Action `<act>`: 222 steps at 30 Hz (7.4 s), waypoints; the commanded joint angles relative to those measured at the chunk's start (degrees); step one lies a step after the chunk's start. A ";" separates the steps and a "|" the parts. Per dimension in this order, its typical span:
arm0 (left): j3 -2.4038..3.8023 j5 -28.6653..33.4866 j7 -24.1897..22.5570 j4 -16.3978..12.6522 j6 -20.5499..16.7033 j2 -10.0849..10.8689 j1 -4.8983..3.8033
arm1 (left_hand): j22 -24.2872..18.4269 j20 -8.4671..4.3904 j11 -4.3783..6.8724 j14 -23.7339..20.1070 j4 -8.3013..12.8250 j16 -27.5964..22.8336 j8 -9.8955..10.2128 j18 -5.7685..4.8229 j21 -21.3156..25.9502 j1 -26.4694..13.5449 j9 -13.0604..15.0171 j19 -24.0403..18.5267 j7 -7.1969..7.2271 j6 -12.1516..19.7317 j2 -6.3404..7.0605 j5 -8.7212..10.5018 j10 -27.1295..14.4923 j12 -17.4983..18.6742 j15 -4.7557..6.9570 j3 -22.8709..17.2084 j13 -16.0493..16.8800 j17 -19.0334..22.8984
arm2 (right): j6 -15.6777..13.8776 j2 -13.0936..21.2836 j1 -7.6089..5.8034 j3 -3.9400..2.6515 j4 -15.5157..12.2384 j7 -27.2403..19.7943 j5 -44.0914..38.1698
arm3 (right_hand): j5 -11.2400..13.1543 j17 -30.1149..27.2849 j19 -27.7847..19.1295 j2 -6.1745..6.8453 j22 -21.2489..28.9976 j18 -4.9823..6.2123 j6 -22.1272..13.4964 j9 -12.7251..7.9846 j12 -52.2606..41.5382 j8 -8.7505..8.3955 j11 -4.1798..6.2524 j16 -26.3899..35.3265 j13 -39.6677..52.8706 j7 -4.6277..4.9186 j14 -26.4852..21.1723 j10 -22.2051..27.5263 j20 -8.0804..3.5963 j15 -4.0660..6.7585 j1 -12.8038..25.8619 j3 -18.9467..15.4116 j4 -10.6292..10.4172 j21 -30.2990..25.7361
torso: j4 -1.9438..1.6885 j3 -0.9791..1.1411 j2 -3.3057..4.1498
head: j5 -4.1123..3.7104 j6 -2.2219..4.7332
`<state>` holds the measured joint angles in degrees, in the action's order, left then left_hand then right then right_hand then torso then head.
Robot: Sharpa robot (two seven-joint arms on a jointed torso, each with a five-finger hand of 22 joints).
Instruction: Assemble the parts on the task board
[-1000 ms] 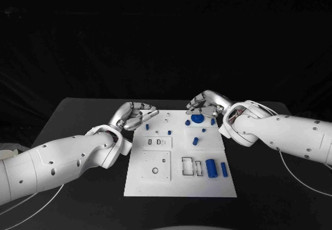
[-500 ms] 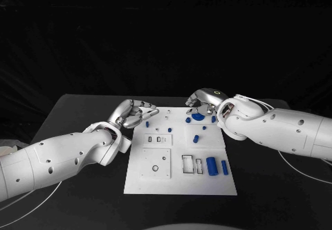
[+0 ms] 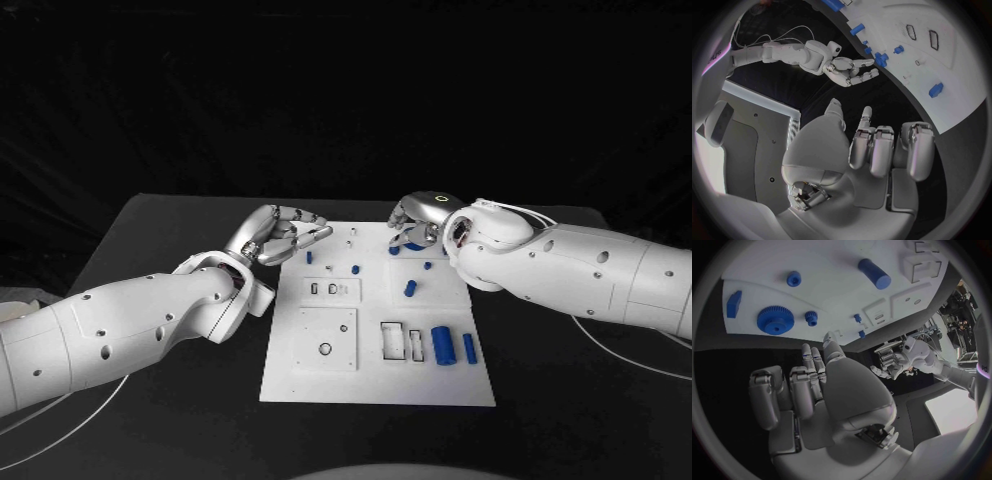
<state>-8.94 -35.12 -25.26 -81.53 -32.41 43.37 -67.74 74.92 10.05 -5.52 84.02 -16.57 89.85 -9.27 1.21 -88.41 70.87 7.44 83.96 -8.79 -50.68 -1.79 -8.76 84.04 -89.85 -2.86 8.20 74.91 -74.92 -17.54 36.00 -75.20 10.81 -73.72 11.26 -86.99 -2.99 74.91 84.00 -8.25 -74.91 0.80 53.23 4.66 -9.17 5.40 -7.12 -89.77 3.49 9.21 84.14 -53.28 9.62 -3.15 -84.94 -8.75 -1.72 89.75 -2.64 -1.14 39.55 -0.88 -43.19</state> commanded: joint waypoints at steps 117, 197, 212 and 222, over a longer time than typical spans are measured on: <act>0.06 -0.42 -0.45 -0.22 0.20 0.47 -0.15 | 11.85 -0.62 0.64 5.98 -0.14 0.15 0.35 -0.17 -0.05 0.69 0.14 1.05 0.19 -0.45 -1.03 -0.42 5.96 -0.15 0.39 0.45 15.09 -15.08 | -12.99 -9.64 1.69 -1.02 11.02 -5.81 3.30 | 0.20 15.09 6.00 -1.95 -15.09 -0.80 7.03 0.15 5.71 -0.39 3.52 -0.23 -0.09 -3.29 5.86 -12.11 -4.22 3.73 -2.46 5.07 -0.95 0.25 | -0.15 0.03 0.20 | 1.19 -0.44; 0.08 -0.84 -0.65 -1.18 -1.07 1.01 -2.30 | 11.84 -0.67 0.64 5.98 -0.13 0.15 0.65 -0.16 -0.03 0.82 0.08 1.02 0.15 -0.22 -1.48 -0.41 5.96 -0.15 0.43 0.59 15.09 -15.08 | -4.51 -12.68 0.77 -1.30 14.83 -3.88 2.28 | 0.21 15.09 6.00 -1.75 -15.09 -0.80 7.02 0.00 5.72 -0.87 3.31 -0.23 -0.06 -3.23 5.86 -11.37 -3.81 3.45 -2.45 5.40 -1.36 0.25 | -0.98 -1.04 2.32 | 1.73 -0.92; 0.07 -0.98 -0.60 -1.28 -1.09 1.14 -2.53 | 11.84 -0.67 0.64 5.98 -0.13 0.15 0.65 -0.16 -0.03 0.82 0.08 1.02 0.15 -0.22 -1.48 -0.41 5.96 -0.15 0.43 0.59 15.09 -15.08 | -4.54 -14.05 0.97 -1.30 15.80 -3.95 2.27 | 0.21 15.09 6.00 -1.76 -15.09 -0.80 6.99 -0.02 5.71 -0.91 3.33 -0.23 -0.06 -3.27 5.86 -11.35 -3.80 3.45 -2.46 5.44 -1.38 0.25 | -0.96 -1.00 2.21 | 1.60 -1.14; 0.07 -1.19 -0.53 -1.52 -1.14 1.45 -2.53 | 11.84 -0.67 0.64 5.98 -0.13 0.15 0.65 -0.16 -0.03 0.82 0.08 1.02 0.15 -0.22 -1.48 -0.41 5.96 -0.15 0.43 0.59 15.09 -15.08 | -3.56 -14.50 0.98 -1.30 16.55 -3.20 2.00 | 0.19 15.09 6.00 -1.73 -15.09 -0.80 6.82 -0.10 5.78 -1.12 3.31 -0.23 -0.09 -3.38 5.86 -11.05 -3.75 3.43 -2.60 5.62 -1.38 0.25 | -0.94 -1.09 2.36 | 1.54 -1.07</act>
<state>-8.92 -35.92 -25.26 -82.86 -33.39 44.84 -70.19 74.91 9.64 -5.21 84.02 -16.74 89.85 -8.83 1.26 -88.42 71.85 7.47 83.97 -8.59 -50.88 -2.78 -8.97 83.94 -89.85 -2.87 8.37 74.93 -74.91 -22.26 21.58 -74.25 9.53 -57.31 7.39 -84.07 -2.63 74.95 83.90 -10.50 -74.92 0.81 60.14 4.56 -3.66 4.37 -3.75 -89.77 3.46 6.15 84.03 -64.65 5.45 0.62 -87.33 -3.54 -3.01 89.74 -3.60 -2.20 41.81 0.65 -44.19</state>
